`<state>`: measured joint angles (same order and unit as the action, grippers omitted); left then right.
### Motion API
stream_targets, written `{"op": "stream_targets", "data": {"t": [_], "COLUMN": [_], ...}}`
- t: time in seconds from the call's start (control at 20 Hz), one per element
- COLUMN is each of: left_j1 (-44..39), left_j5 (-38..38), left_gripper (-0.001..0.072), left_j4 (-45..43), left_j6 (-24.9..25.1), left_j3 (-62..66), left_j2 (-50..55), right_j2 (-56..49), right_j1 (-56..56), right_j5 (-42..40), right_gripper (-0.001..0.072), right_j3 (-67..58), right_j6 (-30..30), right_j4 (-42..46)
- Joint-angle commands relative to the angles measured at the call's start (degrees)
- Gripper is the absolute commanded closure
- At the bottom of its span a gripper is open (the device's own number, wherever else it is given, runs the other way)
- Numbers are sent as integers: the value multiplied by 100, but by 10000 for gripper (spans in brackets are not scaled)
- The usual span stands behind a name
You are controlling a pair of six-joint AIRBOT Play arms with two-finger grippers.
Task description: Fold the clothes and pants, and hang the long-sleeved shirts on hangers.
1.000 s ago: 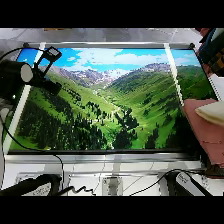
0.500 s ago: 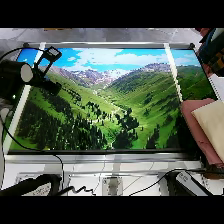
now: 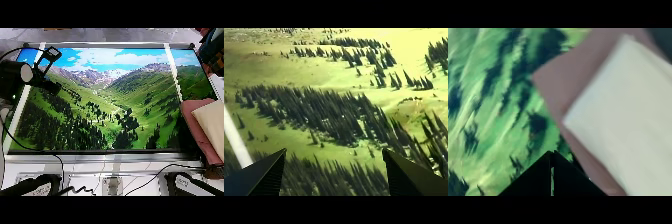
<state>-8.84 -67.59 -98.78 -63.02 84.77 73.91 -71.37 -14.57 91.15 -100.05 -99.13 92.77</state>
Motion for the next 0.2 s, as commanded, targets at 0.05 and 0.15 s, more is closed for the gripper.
{"op": "stream_targets", "data": {"t": [0.05,0.15], "left_j1": [2,2], "left_j5": [0,0], "left_gripper": [7,7], "left_j4": [0,0], "left_j6": [2,2], "left_j3": [-2,-2], "left_j2": [-4,-4], "right_j2": [-162,-162], "right_j1": [2564,3265], "right_j5": [-332,-396], "right_gripper": [696,696], "right_j3": [-4,-4], "right_j6": [1032,1145], "right_j4": [503,498]}}
